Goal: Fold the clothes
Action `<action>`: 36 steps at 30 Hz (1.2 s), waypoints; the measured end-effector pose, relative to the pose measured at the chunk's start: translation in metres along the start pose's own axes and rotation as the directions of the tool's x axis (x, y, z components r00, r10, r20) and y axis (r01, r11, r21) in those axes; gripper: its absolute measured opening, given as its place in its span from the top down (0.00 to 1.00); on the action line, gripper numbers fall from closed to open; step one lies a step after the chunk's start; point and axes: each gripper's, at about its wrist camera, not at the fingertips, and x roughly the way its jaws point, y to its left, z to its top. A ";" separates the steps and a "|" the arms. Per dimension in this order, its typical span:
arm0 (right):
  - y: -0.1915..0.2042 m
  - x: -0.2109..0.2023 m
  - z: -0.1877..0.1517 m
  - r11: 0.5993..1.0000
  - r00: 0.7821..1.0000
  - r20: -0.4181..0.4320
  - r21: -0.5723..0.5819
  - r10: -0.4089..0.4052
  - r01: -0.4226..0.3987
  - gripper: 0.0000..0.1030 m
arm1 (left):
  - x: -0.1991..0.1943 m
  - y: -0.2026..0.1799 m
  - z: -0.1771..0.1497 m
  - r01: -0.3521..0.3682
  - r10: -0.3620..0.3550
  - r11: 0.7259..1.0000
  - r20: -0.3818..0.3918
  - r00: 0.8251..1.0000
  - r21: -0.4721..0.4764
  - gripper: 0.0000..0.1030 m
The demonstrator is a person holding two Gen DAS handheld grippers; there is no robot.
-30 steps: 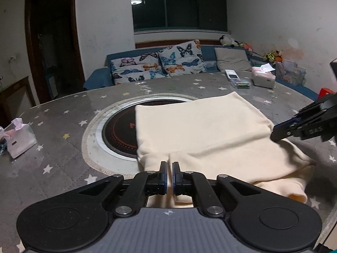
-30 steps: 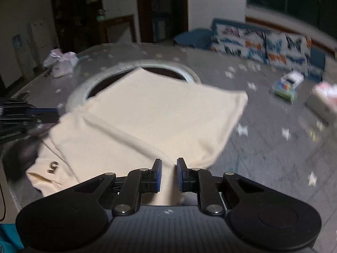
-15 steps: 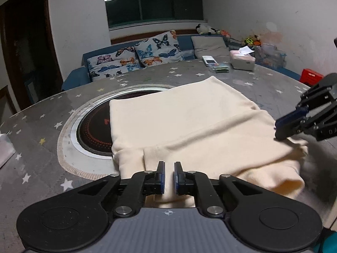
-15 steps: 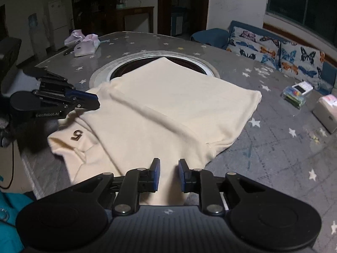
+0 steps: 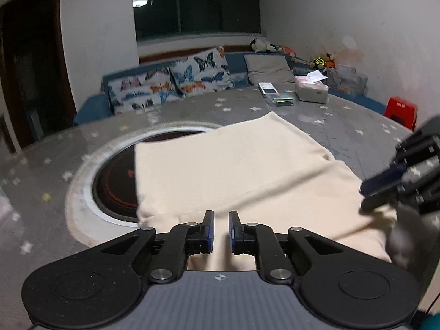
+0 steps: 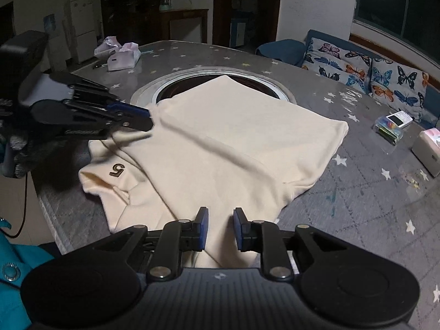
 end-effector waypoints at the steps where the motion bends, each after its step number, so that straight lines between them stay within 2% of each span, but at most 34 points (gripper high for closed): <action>1: 0.000 0.001 0.000 1.000 1.000 -0.004 0.001 0.000 0.000 0.82 | 0.005 0.002 0.000 -0.007 0.007 1.000 -0.004 1.000 -0.015 0.88; 4: 0.000 0.003 -0.003 1.000 1.000 -0.015 0.003 0.000 0.000 0.80 | 0.013 0.007 0.000 -0.019 0.018 0.998 -0.014 1.000 -0.056 0.88; 6: 0.000 -0.001 -0.002 1.000 1.000 -0.009 0.002 -0.001 0.001 0.77 | 0.006 0.007 0.000 -0.012 0.012 0.999 -0.006 1.000 -0.045 0.86; 9: 0.005 -0.011 -0.001 1.000 1.000 -0.001 -0.023 0.006 -0.006 0.74 | -0.015 0.006 -0.006 -0.008 0.008 0.999 0.006 1.000 0.036 0.79; 12: 0.011 -0.018 -0.002 0.998 1.000 -0.011 -0.067 0.014 -0.015 0.67 | -0.040 0.004 -0.016 0.010 -0.011 0.991 0.006 1.000 0.132 0.74; 15: 0.019 -0.022 -0.005 0.993 0.999 -0.034 -0.116 0.023 -0.027 0.64 | -0.063 -0.005 -0.032 0.042 -0.041 0.966 -0.008 0.999 0.254 0.66; 16: 0.022 -0.022 -0.007 0.991 0.999 -0.043 -0.134 0.023 -0.028 0.60 | -0.068 -0.009 -0.038 0.049 -0.048 0.955 -0.011 0.999 0.293 0.58; 21: 0.037 -0.024 -0.015 0.973 0.998 -0.058 -0.229 0.011 -0.024 0.52 | -0.079 -0.035 -0.061 0.050 -0.066 0.885 0.019 0.998 0.462 0.57; 26: 0.052 -0.022 -0.019 0.954 0.999 -0.051 -0.298 0.016 -0.031 0.46 | -0.063 -0.047 -0.064 0.031 -0.061 0.874 0.046 0.997 0.485 0.57; 27: 0.054 -0.022 -0.020 0.951 0.999 -0.051 -0.307 0.019 -0.034 0.46 | -0.060 -0.048 -0.064 0.027 -0.059 0.872 0.051 0.997 0.489 0.59; 29: 0.057 -0.020 -0.021 0.948 0.998 -0.050 -0.317 0.027 -0.041 0.46 | -0.059 -0.049 -0.063 0.033 -0.068 0.875 0.054 0.996 0.484 0.74; 30: 0.058 -0.019 -0.022 0.946 0.998 -0.051 -0.321 0.031 -0.045 0.46 | -0.059 -0.049 -0.062 0.037 -0.072 0.877 0.056 0.996 0.479 0.78; 32: 0.060 -0.017 -0.023 0.941 0.998 -0.047 -0.334 0.032 -0.045 0.46 | -0.057 -0.043 -0.053 0.053 -0.085 0.902 0.055 0.995 0.429 0.88; 36: 0.062 -0.011 -0.020 0.934 0.999 -0.019 -0.356 0.033 -0.038 0.46 | -0.051 -0.030 -0.034 0.087 -0.108 0.947 0.054 0.993 0.311 0.91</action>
